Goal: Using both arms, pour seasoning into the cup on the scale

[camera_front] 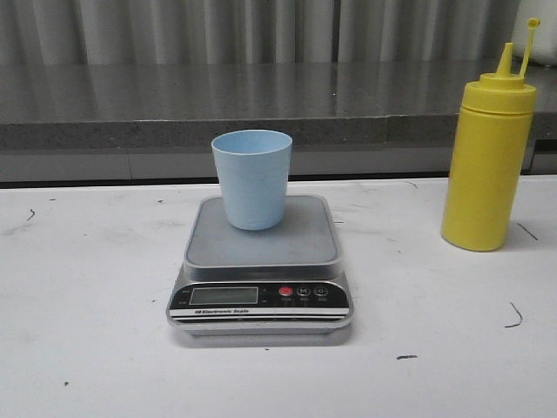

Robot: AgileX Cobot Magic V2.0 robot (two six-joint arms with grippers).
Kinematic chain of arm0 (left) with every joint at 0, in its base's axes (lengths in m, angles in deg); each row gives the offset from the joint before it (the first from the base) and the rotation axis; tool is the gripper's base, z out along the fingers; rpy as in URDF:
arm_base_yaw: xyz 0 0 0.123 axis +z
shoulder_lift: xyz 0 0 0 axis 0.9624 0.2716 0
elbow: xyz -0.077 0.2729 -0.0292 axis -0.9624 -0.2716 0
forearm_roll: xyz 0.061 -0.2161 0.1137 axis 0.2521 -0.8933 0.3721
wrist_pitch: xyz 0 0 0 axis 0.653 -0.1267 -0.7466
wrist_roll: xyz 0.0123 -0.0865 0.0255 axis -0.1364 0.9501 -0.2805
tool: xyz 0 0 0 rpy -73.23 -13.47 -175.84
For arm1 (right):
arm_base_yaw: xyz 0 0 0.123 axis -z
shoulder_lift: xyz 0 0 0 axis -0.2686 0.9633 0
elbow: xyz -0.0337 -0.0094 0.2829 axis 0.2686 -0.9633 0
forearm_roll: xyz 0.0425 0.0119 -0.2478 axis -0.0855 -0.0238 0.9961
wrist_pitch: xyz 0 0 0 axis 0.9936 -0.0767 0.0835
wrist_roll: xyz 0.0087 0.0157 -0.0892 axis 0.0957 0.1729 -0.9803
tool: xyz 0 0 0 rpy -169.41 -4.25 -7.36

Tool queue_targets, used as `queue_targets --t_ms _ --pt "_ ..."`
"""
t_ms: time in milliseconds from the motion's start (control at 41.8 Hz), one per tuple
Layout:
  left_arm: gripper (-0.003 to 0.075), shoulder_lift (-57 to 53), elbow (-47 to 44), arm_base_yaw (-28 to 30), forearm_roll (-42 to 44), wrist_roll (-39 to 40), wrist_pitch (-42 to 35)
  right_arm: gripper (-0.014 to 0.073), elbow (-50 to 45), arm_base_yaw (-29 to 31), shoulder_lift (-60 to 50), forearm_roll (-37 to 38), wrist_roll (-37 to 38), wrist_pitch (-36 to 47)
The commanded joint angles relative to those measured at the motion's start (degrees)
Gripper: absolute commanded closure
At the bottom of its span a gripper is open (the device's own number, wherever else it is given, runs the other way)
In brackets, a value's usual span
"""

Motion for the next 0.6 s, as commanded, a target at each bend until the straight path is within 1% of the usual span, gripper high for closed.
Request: queue_targets --t_ms 0,287,406,478,550,574 --pt "0.074 0.3 1.3 0.2 -0.3 0.8 -4.2 0.0662 1.9 -0.2 0.3 -0.1 -0.5 2.4" --pt "0.074 0.3 1.3 0.2 -0.3 0.8 -4.2 0.0662 1.9 -0.2 0.3 -0.1 -0.5 2.2" --pt "0.074 -1.3 -1.1 -0.2 -0.4 0.8 -6.4 0.0662 1.9 -0.2 0.3 -0.1 -0.5 2.2" --pt "0.074 -3.2 -4.2 0.7 -0.1 0.8 -9.6 0.0662 1.9 -0.2 0.3 -0.1 -0.5 2.2" --pt "0.074 -6.1 -8.4 2.4 1.6 0.8 -16.0 0.0662 1.9 -0.2 0.3 -0.1 -0.5 2.2" --pt "0.074 -7.1 -9.9 3.3 1.8 0.8 -19.2 0.0662 1.9 -0.2 0.3 -0.1 -0.5 2.2"
